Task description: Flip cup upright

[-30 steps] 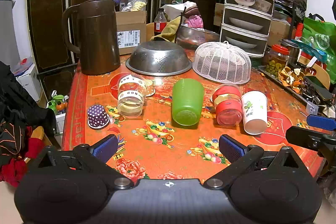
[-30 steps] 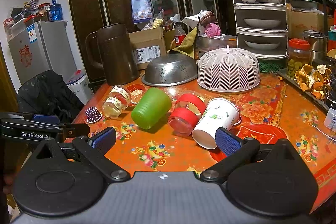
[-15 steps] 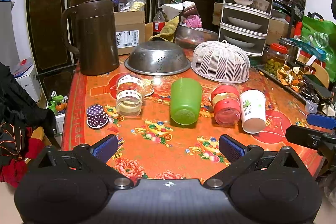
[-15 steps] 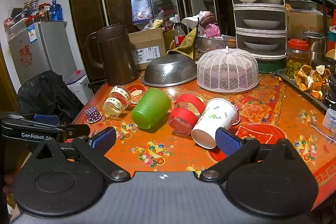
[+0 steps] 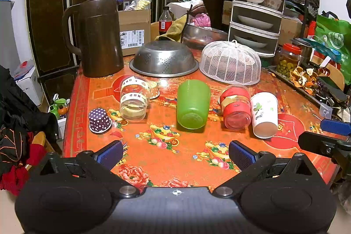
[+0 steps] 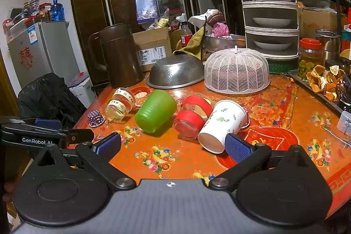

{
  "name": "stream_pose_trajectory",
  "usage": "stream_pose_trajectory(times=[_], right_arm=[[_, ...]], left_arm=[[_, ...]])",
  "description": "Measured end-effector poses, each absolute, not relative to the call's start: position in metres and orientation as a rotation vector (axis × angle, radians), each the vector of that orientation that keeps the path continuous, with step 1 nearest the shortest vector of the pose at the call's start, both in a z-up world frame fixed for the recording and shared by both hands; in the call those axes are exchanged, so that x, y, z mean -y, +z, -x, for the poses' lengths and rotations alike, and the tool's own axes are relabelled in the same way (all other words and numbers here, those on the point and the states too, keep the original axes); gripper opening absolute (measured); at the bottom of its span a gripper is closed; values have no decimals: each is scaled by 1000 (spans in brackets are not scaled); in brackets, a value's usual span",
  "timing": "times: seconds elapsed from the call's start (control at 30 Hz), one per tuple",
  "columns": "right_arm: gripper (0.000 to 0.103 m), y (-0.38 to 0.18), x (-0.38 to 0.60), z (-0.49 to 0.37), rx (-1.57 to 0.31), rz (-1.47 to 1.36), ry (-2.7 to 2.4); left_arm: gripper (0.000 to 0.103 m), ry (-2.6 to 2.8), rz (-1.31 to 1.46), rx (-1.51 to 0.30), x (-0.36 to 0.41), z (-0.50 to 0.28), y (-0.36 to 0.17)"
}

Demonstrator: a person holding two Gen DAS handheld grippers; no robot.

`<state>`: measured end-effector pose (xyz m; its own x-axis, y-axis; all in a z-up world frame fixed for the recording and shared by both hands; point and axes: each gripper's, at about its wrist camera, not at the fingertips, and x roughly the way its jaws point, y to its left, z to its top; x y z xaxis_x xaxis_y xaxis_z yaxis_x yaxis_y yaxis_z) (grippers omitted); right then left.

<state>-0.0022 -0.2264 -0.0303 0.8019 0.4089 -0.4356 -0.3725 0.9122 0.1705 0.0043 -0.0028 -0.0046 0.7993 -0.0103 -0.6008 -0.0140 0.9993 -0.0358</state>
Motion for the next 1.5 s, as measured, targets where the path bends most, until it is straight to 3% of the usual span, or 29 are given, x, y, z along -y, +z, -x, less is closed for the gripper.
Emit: stream_pose_trajectory(times=[1.03, 1.17, 1.4, 1.5], right_arm=[[102, -36, 235, 1, -492, -94, 413], [102, -46, 258, 6, -499, -122, 375], [102, -68, 322, 18, -522, -214, 262], [102, -71, 341, 26, -525, -252, 241]], left_arm=[[103, -12, 21, -628, 20, -9, -3], [103, -90, -6, -625, 43, -20, 4], [103, -232, -61, -792, 117, -91, 2], [97, -248, -139, -834, 155, -121, -3]])
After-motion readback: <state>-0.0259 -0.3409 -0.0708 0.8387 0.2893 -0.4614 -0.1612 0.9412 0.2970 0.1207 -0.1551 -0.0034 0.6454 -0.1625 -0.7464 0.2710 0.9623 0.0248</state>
